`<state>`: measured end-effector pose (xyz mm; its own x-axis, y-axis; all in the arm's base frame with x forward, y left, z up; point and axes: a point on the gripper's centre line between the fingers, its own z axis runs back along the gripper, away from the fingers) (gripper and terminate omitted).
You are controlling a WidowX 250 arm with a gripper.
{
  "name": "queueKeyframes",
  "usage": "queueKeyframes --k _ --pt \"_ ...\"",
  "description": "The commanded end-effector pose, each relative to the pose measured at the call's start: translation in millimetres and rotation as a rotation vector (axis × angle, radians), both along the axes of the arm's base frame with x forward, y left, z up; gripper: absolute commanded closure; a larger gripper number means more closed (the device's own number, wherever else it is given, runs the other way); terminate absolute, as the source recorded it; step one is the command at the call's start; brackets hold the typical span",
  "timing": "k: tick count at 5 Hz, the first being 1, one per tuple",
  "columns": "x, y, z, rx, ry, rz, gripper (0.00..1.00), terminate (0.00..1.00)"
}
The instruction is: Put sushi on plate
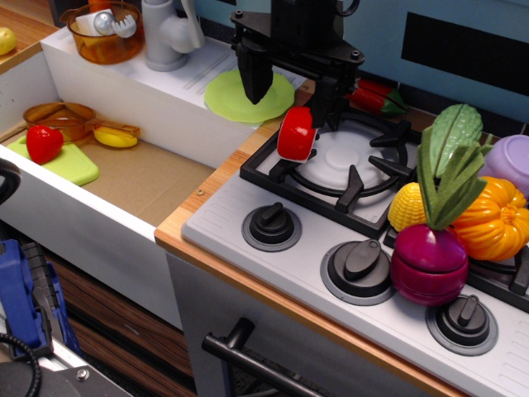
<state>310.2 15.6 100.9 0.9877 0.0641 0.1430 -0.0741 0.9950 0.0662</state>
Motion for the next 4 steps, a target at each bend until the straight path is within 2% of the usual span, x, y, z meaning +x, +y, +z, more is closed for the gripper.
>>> queueKeyframes --k 1,3,4 --pt "0.0 0.0 0.0 0.0 0.0 0.0 0.0 0.0" --pt "16.6 5.1 7.5 0.013 -0.003 0.172 0.0 0.0" --pt "21.5 1.5 6.5 0.044 -0.032 0.21 0.0 0.0"
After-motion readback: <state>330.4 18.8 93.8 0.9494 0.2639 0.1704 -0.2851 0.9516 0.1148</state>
